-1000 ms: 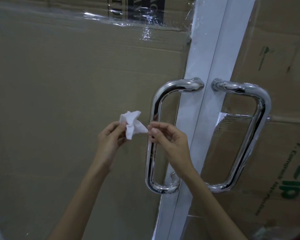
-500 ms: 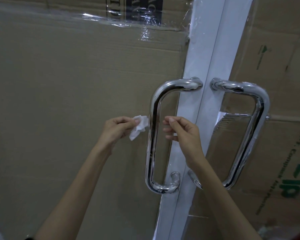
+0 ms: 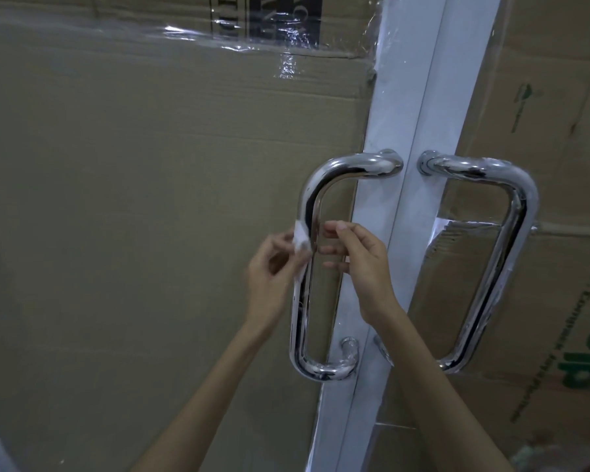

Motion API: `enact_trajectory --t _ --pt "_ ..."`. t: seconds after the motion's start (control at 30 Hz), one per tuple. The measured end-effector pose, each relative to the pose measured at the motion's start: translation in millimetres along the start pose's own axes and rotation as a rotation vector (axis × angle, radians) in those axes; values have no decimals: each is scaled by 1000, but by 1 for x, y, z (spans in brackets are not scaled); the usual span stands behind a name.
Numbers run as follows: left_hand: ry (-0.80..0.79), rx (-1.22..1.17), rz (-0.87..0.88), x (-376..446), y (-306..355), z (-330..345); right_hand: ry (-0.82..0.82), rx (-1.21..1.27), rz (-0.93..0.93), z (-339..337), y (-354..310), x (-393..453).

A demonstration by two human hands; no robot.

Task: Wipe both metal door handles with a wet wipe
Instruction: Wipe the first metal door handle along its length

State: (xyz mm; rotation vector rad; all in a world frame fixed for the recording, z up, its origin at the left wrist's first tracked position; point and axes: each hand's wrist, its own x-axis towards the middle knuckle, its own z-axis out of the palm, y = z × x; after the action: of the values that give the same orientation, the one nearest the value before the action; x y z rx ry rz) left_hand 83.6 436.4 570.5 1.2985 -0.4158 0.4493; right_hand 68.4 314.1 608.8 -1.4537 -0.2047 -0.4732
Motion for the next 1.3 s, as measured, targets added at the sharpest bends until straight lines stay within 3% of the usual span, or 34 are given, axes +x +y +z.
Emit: enact_trajectory --t 0.13,0.4,0.6,0.77,0.83,0.93,1.07,1.17,1.3 --pt "-39 64 -62 -9 -28 -17 -2 26 31 0 1 0" --pt "12 24 114 37 14 2 4 11 49 -4 -2 1" --pt "-54 110 25 7 -21 -8 21 37 84 -8 3 -6" --pt "48 70 105 27 9 7 18 26 97 -8 4 -5" --pt "95 -56 66 35 19 15 14 32 99 -7 3 -5" --pt "-35 -285 -145 36 14 13 6 39 105 -8 4 -7" --pt "-364 -92 -295 24 -2 -5 18 26 122 -18 8 -10" --pt "-367 -50 -347 33 3 -8 26 2 130 -26 9 -11" --pt "-389 -129 -267 50 18 5 24 0 133 -28 9 -9"
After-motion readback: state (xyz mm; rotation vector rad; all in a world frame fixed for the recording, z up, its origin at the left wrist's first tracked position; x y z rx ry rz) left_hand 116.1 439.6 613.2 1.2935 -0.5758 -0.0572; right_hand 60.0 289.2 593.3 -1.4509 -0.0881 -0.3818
